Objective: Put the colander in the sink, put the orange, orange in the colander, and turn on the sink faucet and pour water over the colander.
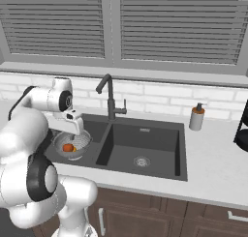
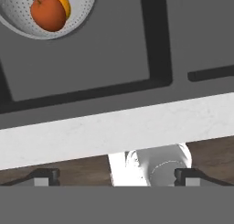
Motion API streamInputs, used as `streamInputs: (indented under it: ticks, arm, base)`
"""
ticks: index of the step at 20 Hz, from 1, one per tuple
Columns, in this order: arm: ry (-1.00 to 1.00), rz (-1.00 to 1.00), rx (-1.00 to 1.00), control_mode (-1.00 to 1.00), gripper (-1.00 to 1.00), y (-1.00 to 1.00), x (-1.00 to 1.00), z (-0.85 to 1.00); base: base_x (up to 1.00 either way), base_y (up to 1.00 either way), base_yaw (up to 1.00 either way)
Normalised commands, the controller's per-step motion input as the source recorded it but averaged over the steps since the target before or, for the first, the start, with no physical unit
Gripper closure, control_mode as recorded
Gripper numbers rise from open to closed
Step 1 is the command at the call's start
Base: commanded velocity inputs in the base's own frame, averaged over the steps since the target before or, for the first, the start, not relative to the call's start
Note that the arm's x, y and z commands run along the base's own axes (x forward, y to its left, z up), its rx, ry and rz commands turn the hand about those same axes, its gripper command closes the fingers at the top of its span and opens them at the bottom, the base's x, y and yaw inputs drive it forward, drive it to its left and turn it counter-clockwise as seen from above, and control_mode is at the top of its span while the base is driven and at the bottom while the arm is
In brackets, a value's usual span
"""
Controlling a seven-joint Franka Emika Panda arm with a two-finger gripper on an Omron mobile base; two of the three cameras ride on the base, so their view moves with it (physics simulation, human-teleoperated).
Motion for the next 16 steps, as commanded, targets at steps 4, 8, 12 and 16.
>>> streamInputs:
  ticks: [4,8,12,16]
  arm:
    - [0.0,0.05,-0.05,-1.0,-1.0,-0.44,-0.4,0.23]
    - [0.0,0.07,-0.02,-1.0,-1.0,-0.51,-0.39,0.21]
    - [0.0,0.0,-0.05,-1.0,-1.0,-0.5,-0.07,0.21]
    - [0.0,0.0,-0.01,-1.0,-1.0,-0.55,0.01,0.29]
  base:
    - [0.0,0.0,0.0]
    - [0.0,0.0,0.0]
    - [0.0,0.0,0.0]
    - [0.0,0.0,0.0]
